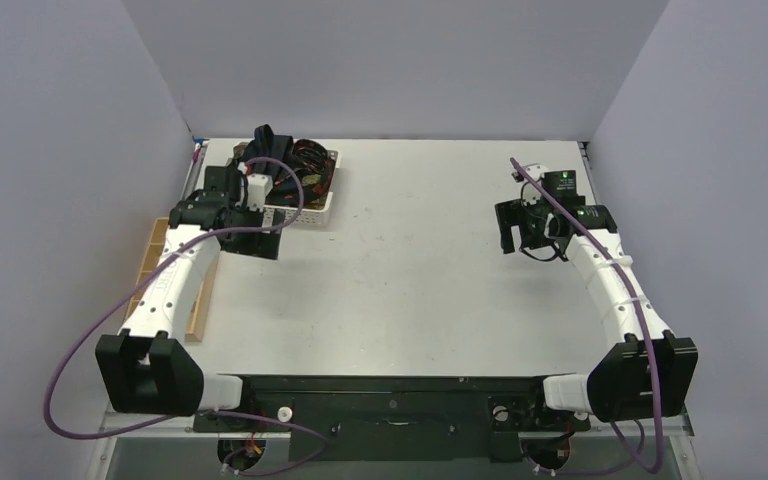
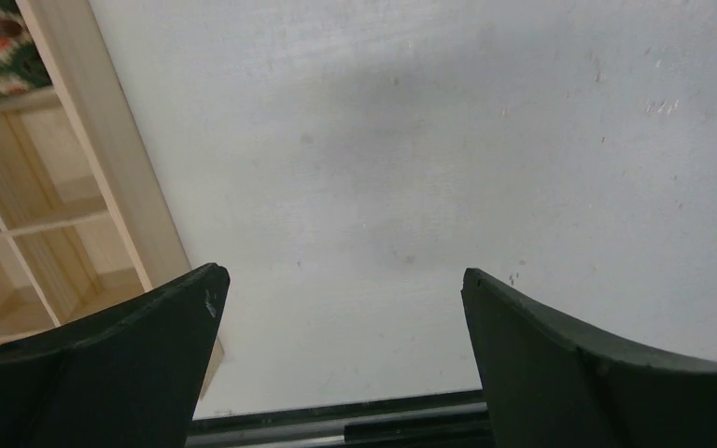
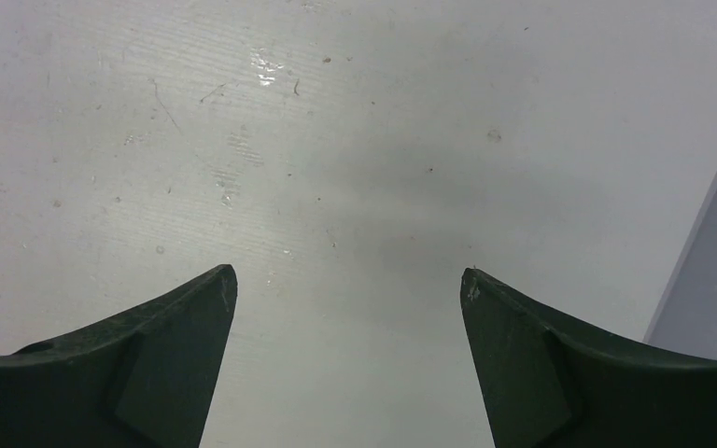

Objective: Roll the ties
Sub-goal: Pick up the tie from the bin.

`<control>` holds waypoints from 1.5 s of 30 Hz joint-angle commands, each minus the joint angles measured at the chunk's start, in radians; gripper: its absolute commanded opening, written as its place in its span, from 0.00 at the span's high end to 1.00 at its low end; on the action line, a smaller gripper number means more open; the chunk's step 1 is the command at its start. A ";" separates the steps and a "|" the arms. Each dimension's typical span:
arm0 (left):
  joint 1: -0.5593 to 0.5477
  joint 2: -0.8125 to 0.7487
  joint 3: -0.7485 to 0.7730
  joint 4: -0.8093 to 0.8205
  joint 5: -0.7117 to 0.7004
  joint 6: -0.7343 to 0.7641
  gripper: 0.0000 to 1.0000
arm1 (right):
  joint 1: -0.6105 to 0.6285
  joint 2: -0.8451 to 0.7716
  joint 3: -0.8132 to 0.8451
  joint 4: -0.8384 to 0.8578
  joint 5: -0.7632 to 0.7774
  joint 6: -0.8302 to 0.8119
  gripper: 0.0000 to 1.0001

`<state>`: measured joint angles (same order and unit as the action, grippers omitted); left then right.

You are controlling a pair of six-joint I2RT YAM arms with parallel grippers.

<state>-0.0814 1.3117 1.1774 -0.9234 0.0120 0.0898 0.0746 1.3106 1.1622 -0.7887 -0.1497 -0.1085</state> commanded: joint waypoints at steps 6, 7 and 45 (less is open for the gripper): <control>0.051 0.326 0.513 0.057 0.052 0.049 0.03 | 0.008 0.033 0.100 -0.027 -0.022 0.003 0.11; 0.054 0.372 0.537 0.065 0.049 0.053 0.03 | 0.008 0.033 0.097 -0.026 -0.023 0.003 0.11; 0.142 0.786 1.375 -0.004 0.126 0.038 1.00 | -0.003 0.076 0.197 -0.078 -0.069 -0.016 0.11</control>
<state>0.0631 2.2227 2.4653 -0.9363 0.0830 0.1154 0.0734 1.3991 1.3003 -0.8688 -0.2001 -0.1154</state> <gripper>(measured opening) 0.039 0.895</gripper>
